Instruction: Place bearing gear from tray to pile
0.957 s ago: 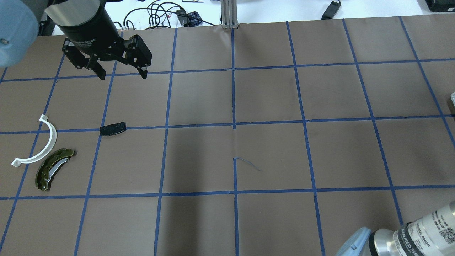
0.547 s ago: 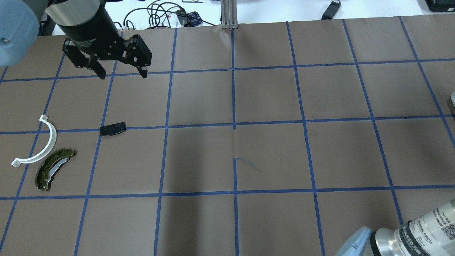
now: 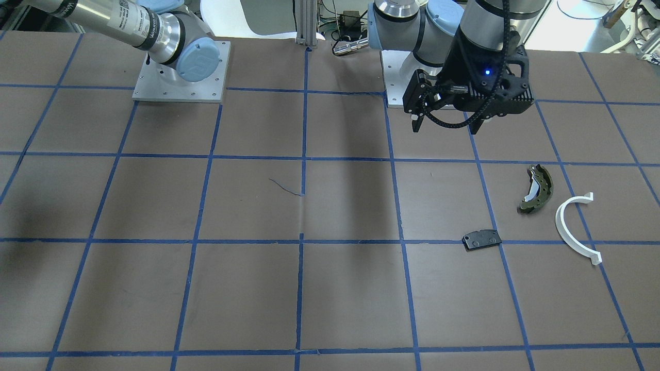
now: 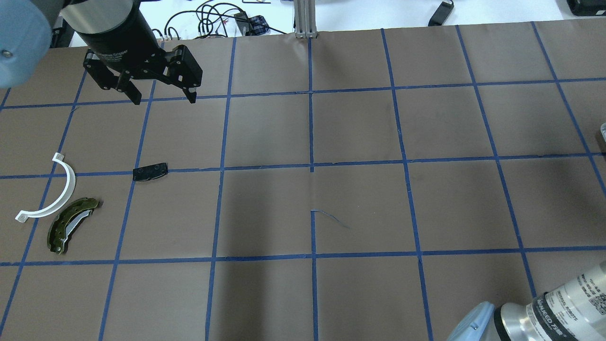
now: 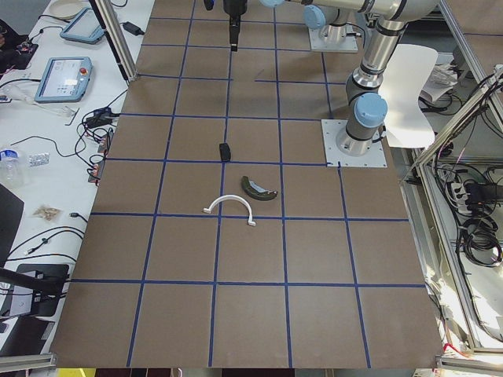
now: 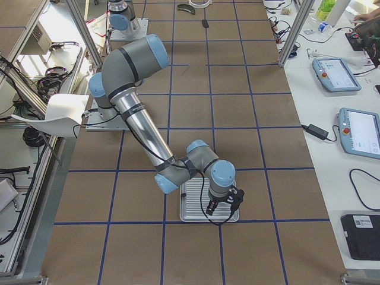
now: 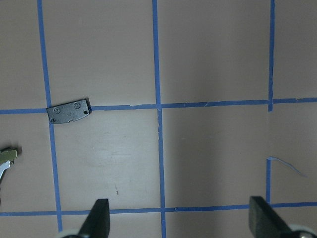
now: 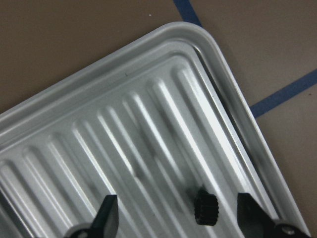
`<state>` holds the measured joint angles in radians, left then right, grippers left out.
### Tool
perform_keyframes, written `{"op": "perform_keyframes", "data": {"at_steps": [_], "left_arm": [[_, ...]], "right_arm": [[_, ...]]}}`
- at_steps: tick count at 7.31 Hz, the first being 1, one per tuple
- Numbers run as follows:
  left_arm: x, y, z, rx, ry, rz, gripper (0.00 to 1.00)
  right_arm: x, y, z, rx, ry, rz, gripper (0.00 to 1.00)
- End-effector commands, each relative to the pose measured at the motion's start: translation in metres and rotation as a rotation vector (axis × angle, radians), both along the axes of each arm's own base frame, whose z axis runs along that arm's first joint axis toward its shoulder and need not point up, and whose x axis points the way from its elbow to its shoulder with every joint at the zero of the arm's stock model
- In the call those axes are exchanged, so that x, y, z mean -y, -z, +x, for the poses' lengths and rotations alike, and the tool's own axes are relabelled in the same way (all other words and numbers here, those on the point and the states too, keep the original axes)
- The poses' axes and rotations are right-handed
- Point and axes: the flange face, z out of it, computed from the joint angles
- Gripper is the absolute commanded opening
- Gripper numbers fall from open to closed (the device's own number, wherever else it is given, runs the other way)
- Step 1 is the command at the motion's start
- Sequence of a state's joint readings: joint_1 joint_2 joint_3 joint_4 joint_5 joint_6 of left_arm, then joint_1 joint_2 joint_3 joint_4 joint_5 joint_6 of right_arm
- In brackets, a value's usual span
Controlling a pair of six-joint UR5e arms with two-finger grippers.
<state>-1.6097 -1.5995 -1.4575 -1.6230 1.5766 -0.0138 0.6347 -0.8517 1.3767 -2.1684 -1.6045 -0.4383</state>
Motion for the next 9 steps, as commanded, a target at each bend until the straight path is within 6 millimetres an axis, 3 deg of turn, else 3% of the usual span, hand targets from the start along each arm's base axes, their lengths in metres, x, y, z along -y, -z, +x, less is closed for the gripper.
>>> {"op": "perform_keyframes", "data": {"at_steps": [1, 2, 3, 6, 9], "left_arm": [[0.0019, 0.0004, -0.0002, -0.005, 0.0, -0.009, 1.0], [0.0019, -0.0005, -0.001, -0.005, 0.001, -0.012, 1.0], [0.0027, 0.0002, -0.0002, -0.005, 0.0, -0.01, 1.0], [0.0024, 0.0002, -0.001, -0.005, 0.001, -0.01, 1.0], [0.0021, -0.0016, 0.0006, -0.005, 0.001, -0.016, 1.0]], "right_arm": [[-0.0005, 0.0076, -0.0047, 0.004, -0.005, 0.006, 0.84], [-0.0005, 0.011, -0.0048, 0.008, -0.005, 0.009, 0.84], [-0.0005, 0.0103, -0.0053, 0.005, -0.004, 0.01, 0.68], [-0.0015, 0.0109, -0.0055, 0.001, -0.006, 0.019, 0.66], [-0.0061, 0.011, -0.0105, 0.007, 0.005, 0.01, 0.4]]}}
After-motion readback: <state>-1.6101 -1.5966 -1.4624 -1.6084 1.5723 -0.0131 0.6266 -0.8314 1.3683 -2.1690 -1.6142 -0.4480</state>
